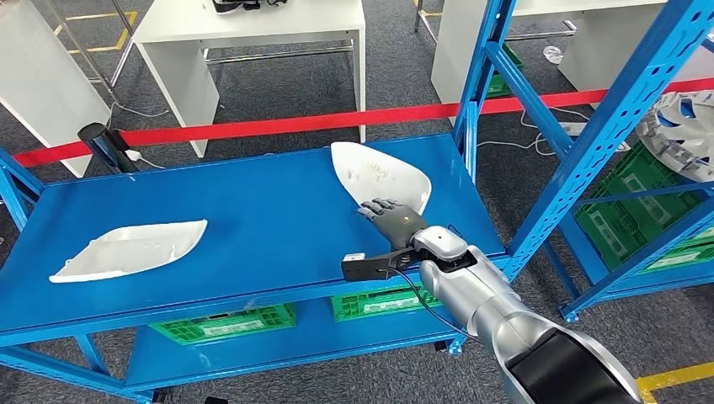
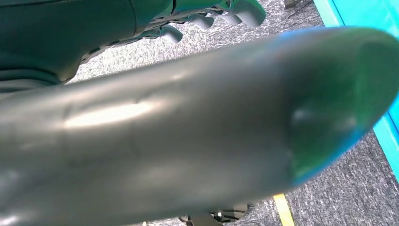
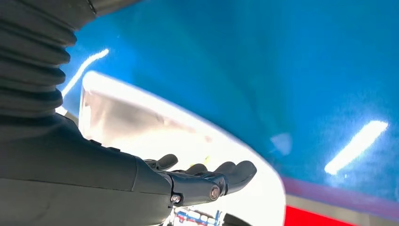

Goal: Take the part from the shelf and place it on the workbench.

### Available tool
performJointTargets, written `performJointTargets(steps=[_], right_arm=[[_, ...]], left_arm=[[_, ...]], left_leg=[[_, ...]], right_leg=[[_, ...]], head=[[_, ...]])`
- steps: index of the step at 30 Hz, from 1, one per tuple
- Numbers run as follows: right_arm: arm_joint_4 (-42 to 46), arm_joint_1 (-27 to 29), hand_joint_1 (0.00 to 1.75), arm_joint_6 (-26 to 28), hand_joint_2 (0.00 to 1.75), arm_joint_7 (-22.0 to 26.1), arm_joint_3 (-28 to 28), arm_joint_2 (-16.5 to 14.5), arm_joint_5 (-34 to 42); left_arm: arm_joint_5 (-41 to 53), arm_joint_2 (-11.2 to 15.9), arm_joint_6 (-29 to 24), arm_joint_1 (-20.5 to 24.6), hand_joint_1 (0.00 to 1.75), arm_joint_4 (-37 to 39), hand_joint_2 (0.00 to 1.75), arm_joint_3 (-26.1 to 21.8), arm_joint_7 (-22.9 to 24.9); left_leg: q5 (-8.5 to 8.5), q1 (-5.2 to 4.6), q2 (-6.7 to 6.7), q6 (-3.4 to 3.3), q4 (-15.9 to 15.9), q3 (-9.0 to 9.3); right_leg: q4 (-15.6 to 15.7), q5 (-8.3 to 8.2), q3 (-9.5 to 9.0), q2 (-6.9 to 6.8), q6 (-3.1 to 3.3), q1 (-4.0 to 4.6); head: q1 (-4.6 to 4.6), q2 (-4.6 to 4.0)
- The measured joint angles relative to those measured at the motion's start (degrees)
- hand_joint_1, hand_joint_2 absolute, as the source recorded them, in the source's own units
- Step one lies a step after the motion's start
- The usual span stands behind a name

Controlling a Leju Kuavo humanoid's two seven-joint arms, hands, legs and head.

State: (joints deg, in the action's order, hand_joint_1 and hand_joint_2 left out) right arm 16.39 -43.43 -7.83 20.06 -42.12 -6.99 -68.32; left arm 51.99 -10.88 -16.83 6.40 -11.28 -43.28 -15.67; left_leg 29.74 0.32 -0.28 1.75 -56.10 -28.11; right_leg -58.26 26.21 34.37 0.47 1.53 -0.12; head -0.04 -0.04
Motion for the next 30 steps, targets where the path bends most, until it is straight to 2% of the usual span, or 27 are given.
performJointTargets(steps=[3,4,7,8,12,13,24,28,30], right_arm=[[0.0,-0.2,0.84,0.0,1.75,0.0,0.0,0.1,0.0],[0.0,-0.2,0.92,0.0,1.75,0.0,0.0,0.1,0.0],[0.0,-0.2,0.76,-0.2,1.75,0.0,0.0,0.2,0.0],[0.0,-0.2,0.79,-0.2,1.75,0.0,0.0,0.3,0.0],[0.0,0.1,1.67,-0.2,1.75,0.0,0.0,0.6,0.1],[0.0,0.3,1.74,-0.2,1.75,0.0,0.0,0.7,0.2],[-0.1,0.8,1.75,0.8,1.75,0.0,0.0,1.7,1.0],[-0.1,0.9,1.75,0.9,1.75,0.0,0.0,1.8,1.1],[-0.1,0.9,1.71,1.0,1.75,0.0,0.0,1.9,1.1]], left_arm=[[0.0,0.0,0.0,0.0,0.00,0.0,0.00,0.0,0.0],[0.0,0.0,0.0,0.0,0.00,0.0,0.00,0.0,0.0],[-0.1,0.0,0.0,0.0,0.00,0.0,0.00,0.0,-0.1],[-0.2,0.0,-0.1,0.0,0.00,0.0,0.00,0.0,-0.1],[-0.4,0.0,-0.1,-0.1,0.00,0.0,0.00,0.0,-0.5],[-0.4,0.0,-0.1,-0.1,0.00,0.0,0.00,0.0,-0.5],[0.1,-0.1,-2.4,0.0,0.00,0.0,0.00,0.0,-3.6],[0.0,-0.1,-2.6,0.0,0.00,0.0,1.75,0.0,-3.7],[-0.2,-0.1,-2.8,0.0,0.00,0.0,1.75,0.0,-4.0]], left_leg=[[0.00,0.00,0.01,0.00,0.0,0.05],[0.00,0.00,0.01,0.00,0.0,0.07],[0.00,0.00,0.01,0.00,0.0,0.11],[0.00,0.00,0.01,0.00,0.0,0.11],[0.00,0.00,0.00,0.00,0.0,0.12],[0.00,0.00,0.00,0.00,0.0,0.12],[0.01,0.00,0.00,-0.01,0.0,0.09],[0.01,0.00,0.00,-0.01,0.0,0.09],[0.01,0.00,0.00,-0.01,0.0,0.10]], right_leg=[[0.0,0.00,-0.06,-0.01,0.00,0.00],[0.0,0.00,-0.09,-0.01,0.00,0.00],[0.0,-0.01,-0.15,-0.01,-0.01,0.00],[0.0,-0.01,-0.15,-0.01,-0.01,0.00],[0.0,-0.02,-0.15,-0.01,-0.02,-0.01],[0.0,-0.02,-0.15,-0.01,-0.02,-0.01],[0.0,-0.01,-0.12,-0.01,-0.02,0.00],[0.0,-0.01,-0.13,-0.01,-0.02,0.00],[0.0,-0.01,-0.13,-0.01,-0.02,0.00]], head=[[0.01,0.00],[0.01,0.00],[0.01,0.00],[0.02,0.00],[0.02,0.00],[0.02,0.00],[0.01,0.00],[0.01,0.00],[0.02,0.00]])
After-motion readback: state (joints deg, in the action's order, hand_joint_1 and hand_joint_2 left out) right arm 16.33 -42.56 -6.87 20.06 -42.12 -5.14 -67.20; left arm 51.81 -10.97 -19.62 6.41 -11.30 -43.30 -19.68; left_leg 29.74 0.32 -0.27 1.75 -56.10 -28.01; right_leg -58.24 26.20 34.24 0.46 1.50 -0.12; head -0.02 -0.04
